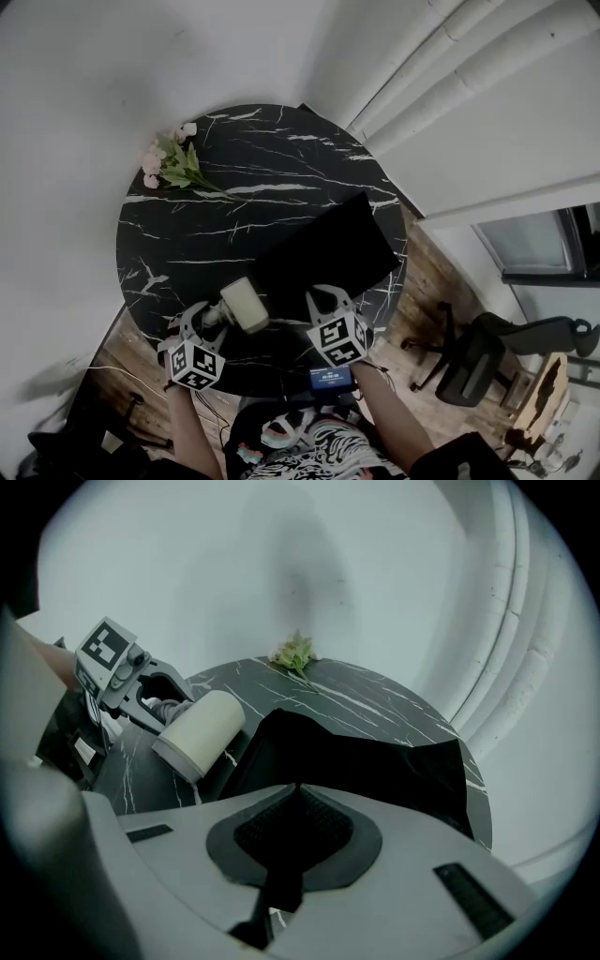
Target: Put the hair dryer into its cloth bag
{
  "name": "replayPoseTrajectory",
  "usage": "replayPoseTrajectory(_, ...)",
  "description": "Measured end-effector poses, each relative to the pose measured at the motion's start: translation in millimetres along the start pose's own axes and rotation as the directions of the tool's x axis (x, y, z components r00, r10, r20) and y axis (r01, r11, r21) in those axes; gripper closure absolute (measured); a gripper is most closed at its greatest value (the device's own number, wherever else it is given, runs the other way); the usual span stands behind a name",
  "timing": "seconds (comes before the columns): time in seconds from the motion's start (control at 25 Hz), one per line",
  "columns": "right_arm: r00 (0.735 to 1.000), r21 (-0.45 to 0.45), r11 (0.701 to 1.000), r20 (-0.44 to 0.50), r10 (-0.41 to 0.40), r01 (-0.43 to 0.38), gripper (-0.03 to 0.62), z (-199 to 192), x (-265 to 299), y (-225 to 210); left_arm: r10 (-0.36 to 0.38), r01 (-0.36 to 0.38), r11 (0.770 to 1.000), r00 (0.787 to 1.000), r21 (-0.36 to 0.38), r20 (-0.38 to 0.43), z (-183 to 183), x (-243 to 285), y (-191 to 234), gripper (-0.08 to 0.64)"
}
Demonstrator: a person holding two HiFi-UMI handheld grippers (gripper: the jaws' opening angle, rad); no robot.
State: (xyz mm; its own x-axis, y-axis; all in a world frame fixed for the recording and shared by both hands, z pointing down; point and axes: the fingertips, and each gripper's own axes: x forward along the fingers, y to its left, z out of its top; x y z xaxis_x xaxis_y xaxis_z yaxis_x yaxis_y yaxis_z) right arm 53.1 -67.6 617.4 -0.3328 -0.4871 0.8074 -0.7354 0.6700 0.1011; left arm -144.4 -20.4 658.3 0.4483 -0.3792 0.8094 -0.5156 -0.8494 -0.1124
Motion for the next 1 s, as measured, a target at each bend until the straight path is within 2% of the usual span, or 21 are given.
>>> replayPoseTrajectory(0.16, 1.0, 0.014, 1.0, 0.029, -0.002, 0.002, 0.568, 5.8, -7.8, -0.4, -0.018, 0.018, 1.0, 1.0, -0.01, 0.003, -0.2, -0.6, 0.7, 0.313)
replayPoseTrajectory(0.32, 1.0, 0.02, 1.0, 0.03, 0.009, -0.009, 0.568, 4.8, -10.3, 3.3, -0.069, 0.068, 0.997, 0.996, -0.021, -0.061, -1.5, 5.3, 0.5, 0.302)
replayPoseTrajectory(0.48, 0.999, 0.031, 0.999, 0.033, 0.013, -0.014, 0.568, 3.0, -12.4, 7.5, -0.09, 0.091, 0.996, 0.991, 0.013, -0.098, -0.2, 11.6, 0.7, 0.276)
replayPoseTrajectory(0.6, 0.999, 0.033, 0.999, 0.034, 0.015, -0.016, 0.567, 1.6, -13.0, 9.1, -0.152, 0.15, 0.988, 0.984, -0.027, -0.095, -1.4, 14.1, -2.4, 0.296)
replayPoseTrajectory(0.68, 0.999, 0.035, 0.999, 0.037, 0.015, -0.016, 0.568, 1.8, -13.0, 9.3, -0.182, 0.18, 0.983, 0.979, -0.027, -0.09, -0.5, 14.6, -3.0, 0.308)
replayPoseTrajectory(0.8, 0.998, 0.054, 0.998, 0.056, 0.013, -0.016, 0.568, 5.5, -14.3, 8.4, -0.198, 0.196, 0.98, 0.978, -0.037, -0.065, 0.7, 13.3, -4.0, 0.318)
replayPoseTrajectory(1.0, 0.998, 0.057, 0.998, 0.062, 0.004, -0.007, 0.568, 7.8, -20.7, 4.4, -0.204, 0.201, 0.973, 0.979, -0.111, -0.014, 5.6, 10.9, -13.7, 0.327)
